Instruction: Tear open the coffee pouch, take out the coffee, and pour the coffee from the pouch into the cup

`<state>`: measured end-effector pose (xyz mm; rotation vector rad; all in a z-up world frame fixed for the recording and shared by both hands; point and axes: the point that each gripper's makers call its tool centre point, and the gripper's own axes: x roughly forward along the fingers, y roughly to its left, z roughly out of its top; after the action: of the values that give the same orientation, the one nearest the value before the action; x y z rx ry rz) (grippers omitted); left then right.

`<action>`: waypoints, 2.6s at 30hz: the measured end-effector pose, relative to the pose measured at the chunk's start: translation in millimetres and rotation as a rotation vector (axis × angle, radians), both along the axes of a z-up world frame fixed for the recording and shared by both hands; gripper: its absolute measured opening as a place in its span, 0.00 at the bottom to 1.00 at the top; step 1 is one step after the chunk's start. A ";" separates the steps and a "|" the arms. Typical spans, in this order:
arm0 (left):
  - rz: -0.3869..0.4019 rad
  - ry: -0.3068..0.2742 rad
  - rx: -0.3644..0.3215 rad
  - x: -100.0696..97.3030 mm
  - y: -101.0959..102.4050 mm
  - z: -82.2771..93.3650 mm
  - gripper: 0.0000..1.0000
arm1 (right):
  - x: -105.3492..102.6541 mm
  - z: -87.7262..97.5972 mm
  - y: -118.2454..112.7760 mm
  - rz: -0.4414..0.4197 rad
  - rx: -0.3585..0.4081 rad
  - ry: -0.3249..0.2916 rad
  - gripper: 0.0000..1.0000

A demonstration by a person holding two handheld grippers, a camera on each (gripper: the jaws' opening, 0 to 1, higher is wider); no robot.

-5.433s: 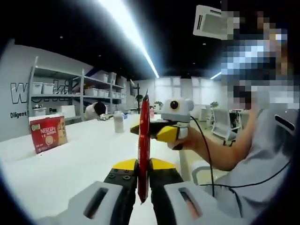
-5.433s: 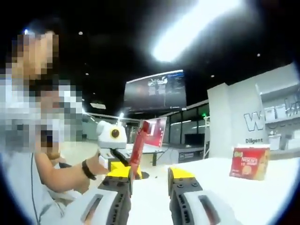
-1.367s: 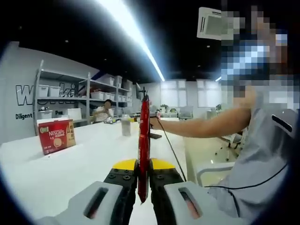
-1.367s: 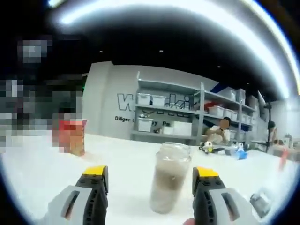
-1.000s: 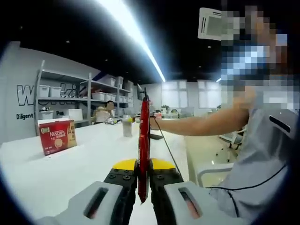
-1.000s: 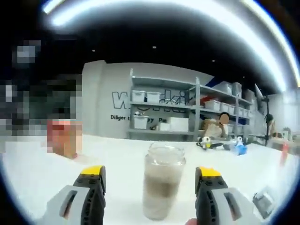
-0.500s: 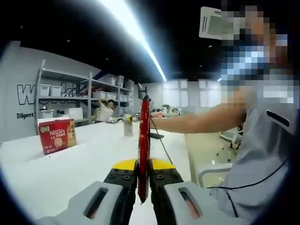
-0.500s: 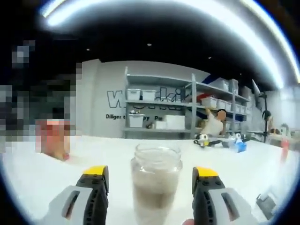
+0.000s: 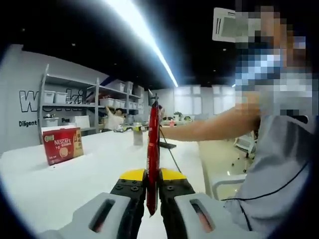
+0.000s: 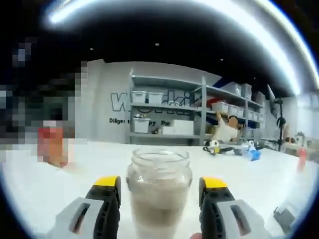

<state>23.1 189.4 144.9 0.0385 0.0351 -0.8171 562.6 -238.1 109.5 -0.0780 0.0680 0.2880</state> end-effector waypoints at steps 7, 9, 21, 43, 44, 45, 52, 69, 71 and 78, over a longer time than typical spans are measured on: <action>0.011 0.014 0.007 1.5 3.7 -6.2 0.12 | 8.1 -9.9 0.5 0.010 0.011 -0.008 0.62; 0.014 0.015 0.005 2.6 4.4 -6.4 0.12 | 10.0 -10.9 0.1 0.009 0.030 -0.018 0.60; 0.012 0.032 0.013 7.4 -0.7 -13.7 0.12 | 6.5 -3.0 -0.1 0.015 0.065 -0.063 0.55; 0.001 0.046 0.007 7.6 -6.3 -18.4 0.12 | -4.8 -2.1 5.6 0.059 0.066 -0.047 0.52; -0.003 0.043 0.004 6.6 -6.8 -16.9 0.12 | -7.1 -2.3 7.4 0.064 0.066 -0.046 0.52; -0.003 0.040 0.004 6.0 -6.7 -15.3 0.12 | -10.1 -2.3 9.3 0.067 0.065 -0.048 0.52; -0.011 0.034 -0.024 5.4 -5.7 -11.6 0.12 | -19.8 -2.6 11.0 0.057 0.067 -0.065 0.51; -0.039 0.016 -0.058 -0.4 -6.4 -2.2 0.12 | -65.0 -2.3 21.7 0.067 0.071 -0.071 0.51; -0.043 0.013 -0.062 -2.0 -7.3 -0.7 0.12 | -69.7 -2.6 23.0 0.070 0.072 -0.072 0.51; -0.046 0.003 -0.067 -7.3 -5.1 3.2 0.12 | -88.6 -2.2 32.4 0.106 0.085 -0.093 0.51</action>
<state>15.8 184.4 148.0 -0.0248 0.0094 -0.8640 474.0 -205.8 107.3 -0.0103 -0.0412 0.3920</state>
